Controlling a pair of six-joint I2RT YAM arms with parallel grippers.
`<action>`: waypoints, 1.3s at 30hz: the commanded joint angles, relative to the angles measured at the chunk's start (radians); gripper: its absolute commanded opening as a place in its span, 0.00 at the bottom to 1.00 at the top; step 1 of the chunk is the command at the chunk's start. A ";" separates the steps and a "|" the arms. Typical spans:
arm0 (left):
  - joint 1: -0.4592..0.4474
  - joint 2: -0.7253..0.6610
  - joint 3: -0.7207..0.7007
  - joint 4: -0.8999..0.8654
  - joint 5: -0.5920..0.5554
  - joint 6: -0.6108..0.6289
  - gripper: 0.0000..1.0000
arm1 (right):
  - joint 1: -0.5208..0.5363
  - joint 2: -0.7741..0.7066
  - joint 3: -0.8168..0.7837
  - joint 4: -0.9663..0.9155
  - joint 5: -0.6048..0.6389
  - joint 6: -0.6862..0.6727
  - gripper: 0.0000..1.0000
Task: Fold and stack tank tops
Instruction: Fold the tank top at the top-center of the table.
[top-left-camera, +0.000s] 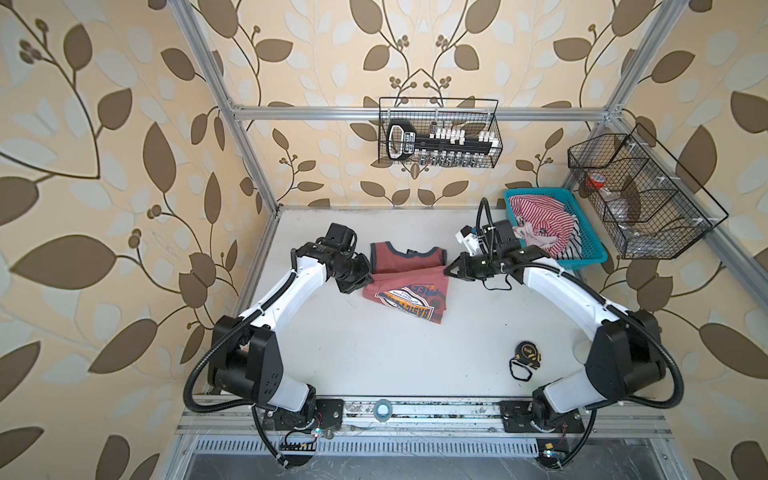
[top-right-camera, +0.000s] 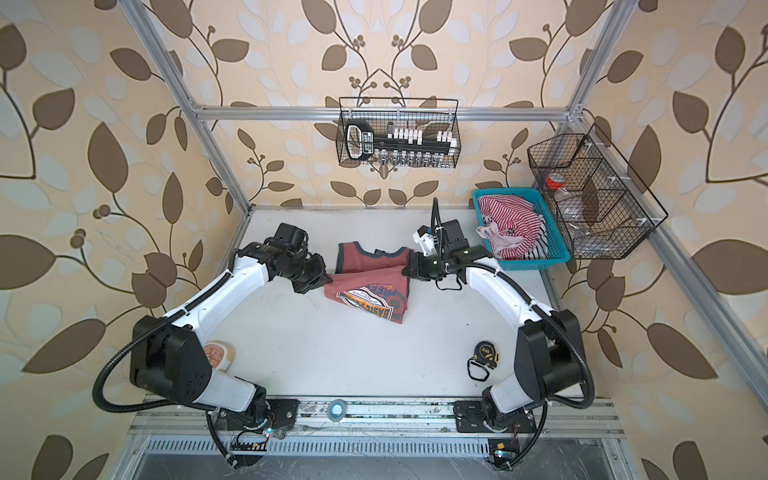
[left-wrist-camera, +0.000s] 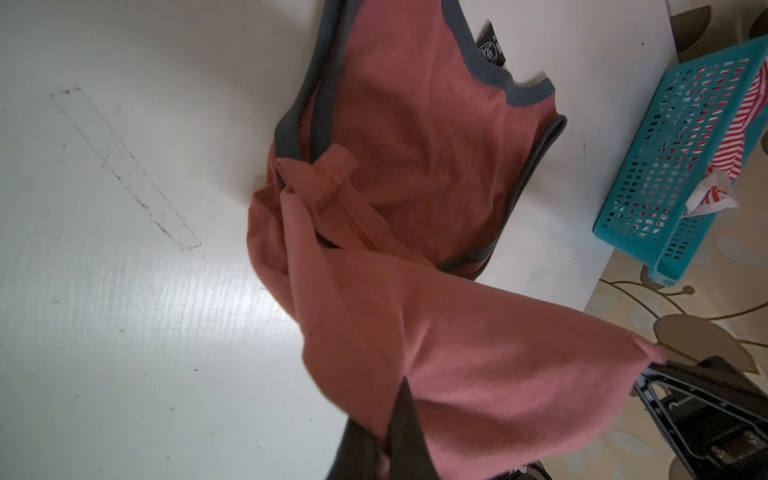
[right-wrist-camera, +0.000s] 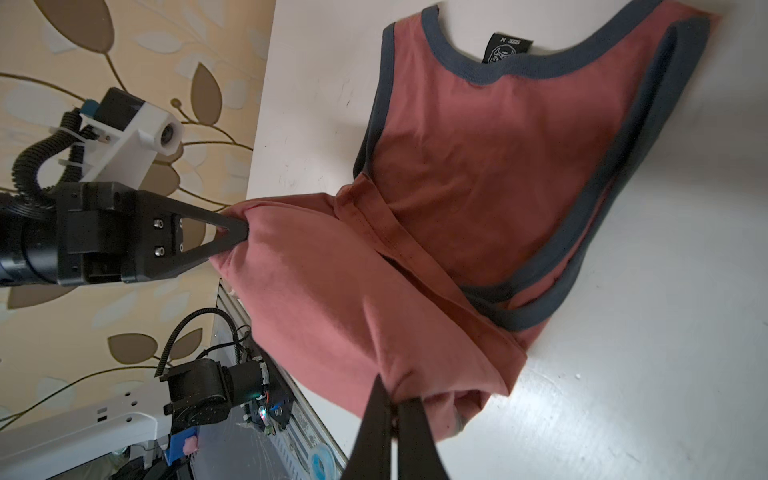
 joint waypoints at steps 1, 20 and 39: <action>0.032 0.064 0.078 0.046 0.062 0.023 0.07 | -0.024 0.091 0.075 0.005 -0.051 -0.034 0.00; 0.125 0.549 0.497 0.076 0.198 0.027 0.45 | -0.138 0.471 0.295 0.166 -0.100 0.125 0.00; 0.092 0.615 0.614 0.036 0.251 0.102 0.40 | -0.177 0.548 0.321 0.267 -0.114 0.196 0.38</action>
